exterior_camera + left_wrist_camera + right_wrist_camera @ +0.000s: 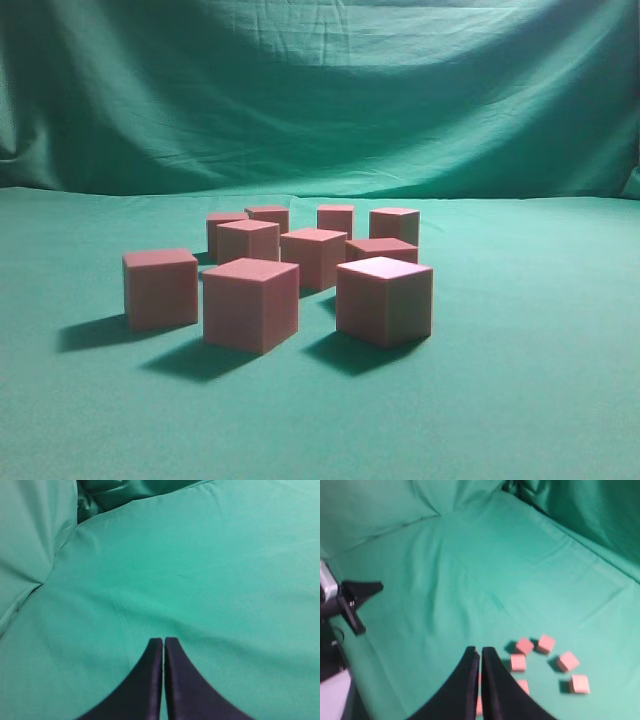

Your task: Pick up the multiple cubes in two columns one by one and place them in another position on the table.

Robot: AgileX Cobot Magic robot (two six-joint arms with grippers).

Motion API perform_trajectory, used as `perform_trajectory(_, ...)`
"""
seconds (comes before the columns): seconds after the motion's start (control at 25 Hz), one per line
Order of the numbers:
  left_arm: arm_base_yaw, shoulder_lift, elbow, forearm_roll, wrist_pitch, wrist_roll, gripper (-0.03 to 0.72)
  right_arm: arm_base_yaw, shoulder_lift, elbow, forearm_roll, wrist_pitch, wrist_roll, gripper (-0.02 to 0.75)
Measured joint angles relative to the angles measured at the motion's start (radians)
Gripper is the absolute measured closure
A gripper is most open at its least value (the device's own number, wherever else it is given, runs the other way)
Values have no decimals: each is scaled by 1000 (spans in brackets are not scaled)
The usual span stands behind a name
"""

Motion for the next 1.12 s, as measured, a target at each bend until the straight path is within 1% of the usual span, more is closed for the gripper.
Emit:
perform_trajectory(0.2, 0, 0, 0, 0, 0, 0, 688, 0, -206, 193, -44, 32, 15, 738)
perform_trajectory(0.44, 0, 0, 0, 0, 0, 0, 688, 0, -395, 438, -49, 32, 22, 738)
perform_trajectory(0.52, 0, 0, 0, 0, 0, 0, 688, 0, -449, 519, -43, 14, 37, 738)
perform_trajectory(0.64, 0, 0, 0, 0, 0, 0, 688, -9, -563, 675, -35, -94, 48, 738)
perform_trajectory(0.76, 0, 0, 0, 0, 0, 0, 688, -72, -687, 871, -37, -266, 48, 738)
perform_trajectory(0.92, 0, 0, 0, 0, 0, 0, 688, -214, -831, 1106, -48, -500, 49, 738)
perform_trajectory(1.12, 0, 0, 0, 0, 0, 0, 688, -408, -971, 1362, -80, -712, 49, 738)
